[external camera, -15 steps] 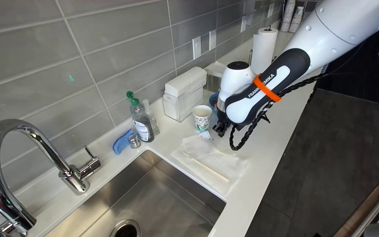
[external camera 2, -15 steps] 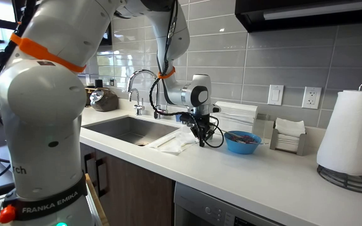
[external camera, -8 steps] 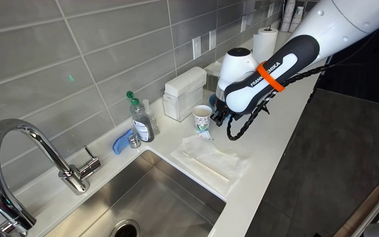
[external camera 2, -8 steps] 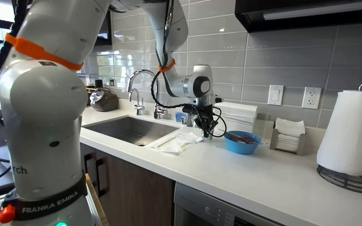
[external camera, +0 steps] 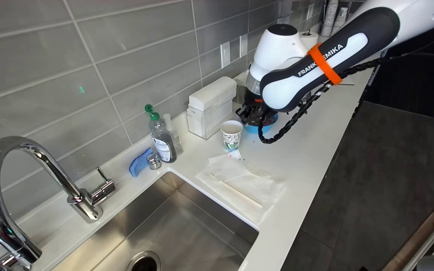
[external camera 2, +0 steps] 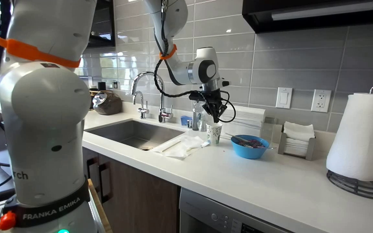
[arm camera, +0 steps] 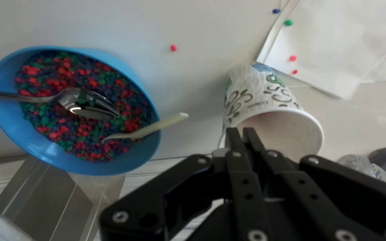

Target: Put the items on the table in the cup

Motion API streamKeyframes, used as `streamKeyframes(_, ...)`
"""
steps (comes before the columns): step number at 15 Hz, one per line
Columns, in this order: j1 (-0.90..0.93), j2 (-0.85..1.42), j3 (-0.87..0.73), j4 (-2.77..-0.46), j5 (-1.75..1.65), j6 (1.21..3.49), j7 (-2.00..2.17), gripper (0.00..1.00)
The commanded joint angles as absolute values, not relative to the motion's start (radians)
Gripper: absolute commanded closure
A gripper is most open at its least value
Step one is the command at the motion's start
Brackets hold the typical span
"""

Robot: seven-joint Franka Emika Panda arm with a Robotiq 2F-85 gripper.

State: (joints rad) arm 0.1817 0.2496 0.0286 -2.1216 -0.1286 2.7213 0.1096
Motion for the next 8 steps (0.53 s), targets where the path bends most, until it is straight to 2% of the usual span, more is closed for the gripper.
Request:
streamKeyframes(1, 0.186, 0.238, 0.042, -2.146, -0.155, 2.806, 0.123, 0.99)
streamKeyframes(8, 0.196, 0.32, 0.048, -2.126, -0.15, 2.95, 0.101, 0.99)
